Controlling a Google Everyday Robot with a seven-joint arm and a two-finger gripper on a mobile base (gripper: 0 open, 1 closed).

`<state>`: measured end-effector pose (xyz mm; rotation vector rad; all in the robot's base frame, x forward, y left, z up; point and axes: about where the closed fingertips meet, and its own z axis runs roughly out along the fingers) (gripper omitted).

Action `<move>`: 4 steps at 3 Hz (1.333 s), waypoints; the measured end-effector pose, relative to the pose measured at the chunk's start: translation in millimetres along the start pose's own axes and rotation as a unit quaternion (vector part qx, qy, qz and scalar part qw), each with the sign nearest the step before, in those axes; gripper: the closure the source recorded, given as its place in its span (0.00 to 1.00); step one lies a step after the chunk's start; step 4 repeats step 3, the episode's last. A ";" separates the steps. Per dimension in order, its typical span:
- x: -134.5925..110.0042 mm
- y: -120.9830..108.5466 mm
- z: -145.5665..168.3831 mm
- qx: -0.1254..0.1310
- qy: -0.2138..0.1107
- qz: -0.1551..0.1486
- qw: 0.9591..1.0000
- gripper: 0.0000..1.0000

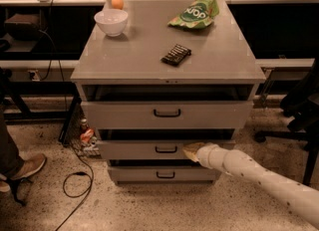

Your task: Close middle drawer

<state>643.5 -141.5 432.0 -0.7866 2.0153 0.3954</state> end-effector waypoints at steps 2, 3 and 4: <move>23.3 -56.2 -94.6 0.151 -0.043 0.055 0.986 1.00; 27.3 -71.7 -120.6 0.185 -0.060 0.069 0.978 1.00; 27.3 -71.7 -120.6 0.185 -0.060 0.069 0.978 1.00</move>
Offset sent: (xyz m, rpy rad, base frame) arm -0.0577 -0.1680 0.0556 0.0120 -0.1915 -0.4945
